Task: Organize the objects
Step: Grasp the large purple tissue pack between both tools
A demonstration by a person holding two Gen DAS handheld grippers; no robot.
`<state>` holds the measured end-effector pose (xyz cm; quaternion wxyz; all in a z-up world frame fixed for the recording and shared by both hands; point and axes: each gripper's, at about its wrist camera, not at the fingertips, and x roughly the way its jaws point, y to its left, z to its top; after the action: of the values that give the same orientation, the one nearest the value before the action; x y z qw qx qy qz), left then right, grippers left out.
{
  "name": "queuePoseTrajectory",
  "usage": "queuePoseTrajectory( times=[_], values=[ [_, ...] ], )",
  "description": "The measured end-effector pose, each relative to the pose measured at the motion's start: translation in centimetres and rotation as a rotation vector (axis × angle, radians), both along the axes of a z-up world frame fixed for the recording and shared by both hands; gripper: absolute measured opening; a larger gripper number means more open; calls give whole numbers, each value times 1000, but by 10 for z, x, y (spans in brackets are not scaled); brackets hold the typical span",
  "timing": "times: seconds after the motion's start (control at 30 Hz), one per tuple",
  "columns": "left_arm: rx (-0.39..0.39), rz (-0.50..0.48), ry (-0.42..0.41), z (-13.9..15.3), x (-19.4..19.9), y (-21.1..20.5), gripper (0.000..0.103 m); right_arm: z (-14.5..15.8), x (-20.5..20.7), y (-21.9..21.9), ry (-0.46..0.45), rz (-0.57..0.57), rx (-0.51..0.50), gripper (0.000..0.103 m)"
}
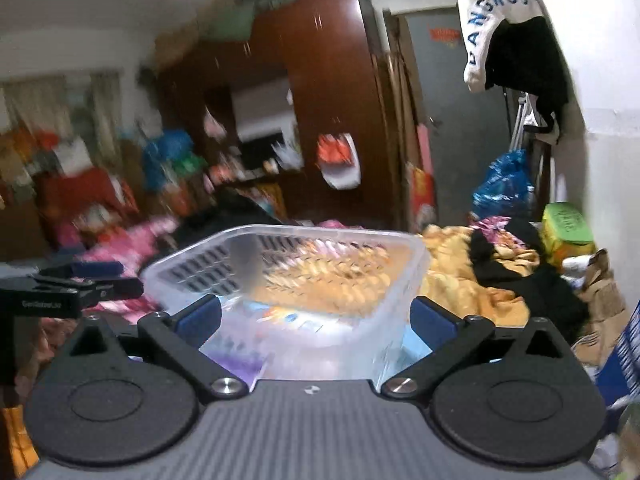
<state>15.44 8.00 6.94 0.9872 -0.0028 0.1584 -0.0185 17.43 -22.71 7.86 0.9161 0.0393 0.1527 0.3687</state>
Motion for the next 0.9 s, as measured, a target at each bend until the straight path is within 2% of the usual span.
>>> queuePoseTrajectory(
  times=[0.07, 0.13, 0.27, 0.37, 0.43, 0.5, 0.63, 0.77, 0.9],
  values=[
    [-12, -46, -25, -15, -25, -5, 84, -19, -14, -13, -23, 30, 67, 103],
    [-10, -90, -51, -32, -46, -12, 84, -33, -19, -12, -38, 94, 93, 103],
    [18, -169, -61, -52, -49, -30, 84, -42, -15, 7, -73, 133, 14, 99],
    [45, -181, -51, -61, -40, -33, 84, -43, -9, 14, -68, 167, -1, 90],
    [33, -190, -40, -67, -35, -30, 84, -45, -4, 20, -63, 173, -16, 67],
    [22, -195, -38, -70, -32, -29, 84, -50, -3, 25, -49, 189, -37, 59],
    [15, -200, -38, -76, -32, -27, 83, -53, -7, 26, -30, 221, -40, 58],
    [11, -215, -38, -81, -32, -27, 83, -51, -12, 32, -79, 206, -88, 58],
    [27, -221, -30, -83, -29, -28, 81, -51, -8, 42, -44, 242, -102, 58]
  ],
)
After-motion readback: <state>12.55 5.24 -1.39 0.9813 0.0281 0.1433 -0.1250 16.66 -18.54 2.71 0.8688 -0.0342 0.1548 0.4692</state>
